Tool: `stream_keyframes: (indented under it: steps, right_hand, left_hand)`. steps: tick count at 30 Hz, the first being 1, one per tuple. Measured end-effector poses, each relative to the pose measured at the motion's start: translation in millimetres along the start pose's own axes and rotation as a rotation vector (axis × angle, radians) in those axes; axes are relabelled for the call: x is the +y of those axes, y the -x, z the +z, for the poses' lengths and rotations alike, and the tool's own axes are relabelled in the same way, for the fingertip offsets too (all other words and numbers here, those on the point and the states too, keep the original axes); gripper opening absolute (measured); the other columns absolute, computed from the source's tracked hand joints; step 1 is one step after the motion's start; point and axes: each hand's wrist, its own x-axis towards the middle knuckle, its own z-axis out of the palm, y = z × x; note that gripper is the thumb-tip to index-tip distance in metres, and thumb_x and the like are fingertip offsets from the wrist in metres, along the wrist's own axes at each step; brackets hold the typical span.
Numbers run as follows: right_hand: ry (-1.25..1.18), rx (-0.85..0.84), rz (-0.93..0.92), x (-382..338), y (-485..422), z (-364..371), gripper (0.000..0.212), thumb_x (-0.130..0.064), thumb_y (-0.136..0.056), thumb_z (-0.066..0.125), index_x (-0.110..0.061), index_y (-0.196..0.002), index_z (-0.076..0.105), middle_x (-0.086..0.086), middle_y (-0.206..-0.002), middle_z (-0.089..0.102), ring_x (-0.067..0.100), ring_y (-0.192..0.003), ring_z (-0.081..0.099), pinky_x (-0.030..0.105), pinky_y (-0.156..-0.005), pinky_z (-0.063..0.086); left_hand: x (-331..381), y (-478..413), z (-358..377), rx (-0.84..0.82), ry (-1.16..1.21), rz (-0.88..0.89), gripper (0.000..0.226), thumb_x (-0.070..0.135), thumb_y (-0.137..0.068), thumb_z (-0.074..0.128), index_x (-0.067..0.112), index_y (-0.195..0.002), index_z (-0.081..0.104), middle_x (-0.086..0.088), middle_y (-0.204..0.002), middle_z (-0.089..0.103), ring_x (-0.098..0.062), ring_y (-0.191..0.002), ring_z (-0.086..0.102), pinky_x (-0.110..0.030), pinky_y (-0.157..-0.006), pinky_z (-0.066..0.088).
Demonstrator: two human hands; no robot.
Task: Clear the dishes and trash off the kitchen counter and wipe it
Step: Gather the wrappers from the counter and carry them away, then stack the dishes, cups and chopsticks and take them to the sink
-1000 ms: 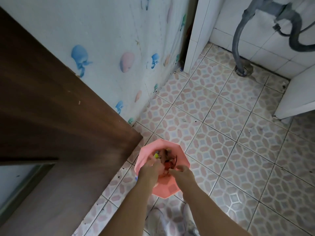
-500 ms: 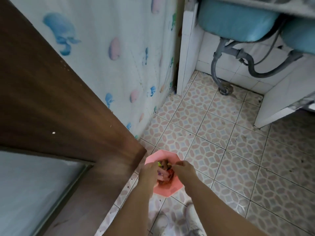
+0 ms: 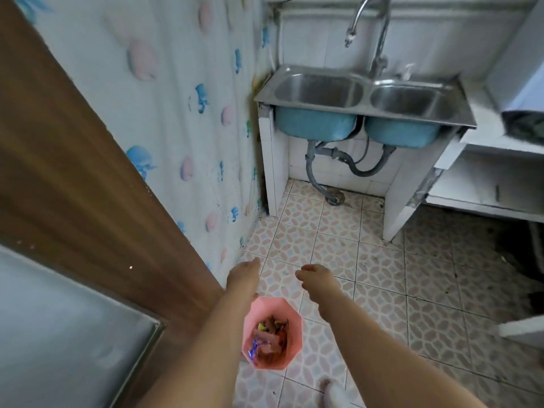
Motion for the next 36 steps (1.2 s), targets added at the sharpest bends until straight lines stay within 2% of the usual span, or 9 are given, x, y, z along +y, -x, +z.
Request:
stream_keyframes:
  steps: [1, 3, 7, 11, 15, 22, 25, 29, 36]
  right_hand:
    - [-0.023, 0.016, -0.005, -3.1, 5.3, -6.2, 0.043, -0.011, -0.09, 0.054, 0.01, -0.127, 0.049, 0.029, -0.121, 0.058, 0.04, -0.099, 0.058, 0.03, -0.07, 0.035]
    - [-0.098, 0.048, -0.012, -9.3, 19.2, -22.0, 0.041, -0.014, -0.091, 0.056, 0.001, -0.129, 0.052, 0.02, -0.122, 0.058, 0.034, -0.114, 0.056, 0.031, -0.077, 0.038]
    - [-0.206, 0.134, -0.056, -17.3, 40.9, -54.6, 0.036, -0.016, -0.091, 0.056, -0.005, -0.126, 0.055, 0.012, -0.107, 0.06, 0.029, -0.109, 0.058, 0.031, -0.079, 0.041]
    - [-0.322, 0.241, -0.08, -16.0, 59.6, -93.7, 0.034, -0.019, -0.091, 0.057, -0.009, -0.124, 0.056, 0.005, -0.099, 0.059, 0.022, -0.096, 0.058, 0.03, -0.074, 0.043]
    - [-0.445, 0.376, -0.088, -1.7, 78.5, -143.7, 0.027, -0.019, -0.091, 0.057, -0.013, -0.117, 0.057, 0.002, -0.084, 0.058, 0.018, -0.083, 0.055, 0.027, -0.063, 0.041]
    - [-0.572, 0.537, -0.097, 35.4, 107.0, -224.9, 0.022, -0.018, -0.087, 0.059, -0.013, -0.108, 0.061, 0.005, -0.077, 0.059, 0.017, -0.066, 0.05, 0.025, -0.052, 0.038]
    - [-0.598, 0.594, -0.105, 55.5, 121.0, -266.2, 0.027, -0.02, -0.086, 0.06, -0.015, -0.113, 0.061, 0.004, -0.082, 0.06, 0.017, -0.07, 0.053, 0.025, -0.053, 0.039]
    - [-0.637, 0.663, -0.1, 90.8, 147.6, -332.6, 0.027, -0.02, -0.088, 0.061, -0.013, -0.114, 0.061, 0.004, -0.082, 0.059, 0.014, -0.064, 0.051, 0.023, -0.052, 0.038]
    - [-0.746, 0.805, -0.1, 163.6, 195.2, -436.9, 0.025, -0.019, -0.09, 0.06, -0.014, -0.114, 0.06, 0.004, -0.086, 0.061, 0.016, -0.076, 0.058, 0.024, -0.057, 0.042]
  left_hand:
    - [5.3, 6.6, 3.7, -0.012, -0.004, 0.012, 0.027, 0.035, -0.096, 0.045, 0.012, -0.092, 0.058, -0.007, -0.094, 0.052, -0.023, -0.084, 0.052, -0.033, -0.073, 0.047]
    - [17.0, 22.1, 14.7, -0.073, -0.029, 0.086, 0.028, 0.036, -0.096, 0.044, 0.012, -0.106, 0.056, -0.006, -0.099, 0.054, -0.023, -0.09, 0.055, -0.033, -0.074, 0.048]
    - [37.7, 47.1, 43.1, -0.156, -0.111, 0.214, 0.039, 0.036, -0.097, 0.043, 0.012, -0.126, 0.054, -0.008, -0.117, 0.056, -0.027, -0.107, 0.057, -0.035, -0.078, 0.05]
    - [51.2, 66.3, 80.1, -0.241, -0.169, 0.275, 0.04, 0.039, -0.096, 0.044, 0.012, -0.123, 0.055, -0.008, -0.11, 0.058, -0.028, -0.103, 0.058, -0.036, -0.078, 0.052]
    - [57.7, 94.7, 130.9, -0.339, -0.24, 0.339, 0.032, 0.037, -0.098, 0.044, 0.015, -0.118, 0.056, -0.005, -0.088, 0.058, -0.025, -0.093, 0.06, -0.039, -0.084, 0.054]
    - [60.0, 151.1, 211.9, -0.469, -0.291, 0.442, 0.031, 0.037, -0.097, 0.047, 0.016, -0.117, 0.057, -0.005, -0.099, 0.061, -0.023, -0.095, 0.062, -0.04, -0.087, 0.054]
    - [56.8, 178.1, 251.8, -0.51, -0.295, 0.477, 0.025, 0.036, -0.097, 0.047, 0.02, -0.113, 0.056, -0.001, -0.086, 0.059, -0.023, -0.088, 0.061, -0.038, -0.079, 0.053]
    - [42.6, 226.5, 314.5, -0.571, -0.318, 0.488, 0.026, 0.035, -0.097, 0.048, 0.016, -0.113, 0.056, -0.001, -0.087, 0.058, -0.021, -0.085, 0.059, -0.033, -0.066, 0.048]
    - [3.2, 322.7, 412.0, -0.719, -0.446, 0.573, 0.015, 0.035, -0.097, 0.047, 0.022, -0.101, 0.053, -0.001, -0.095, 0.06, -0.021, -0.095, 0.062, -0.036, -0.082, 0.053]
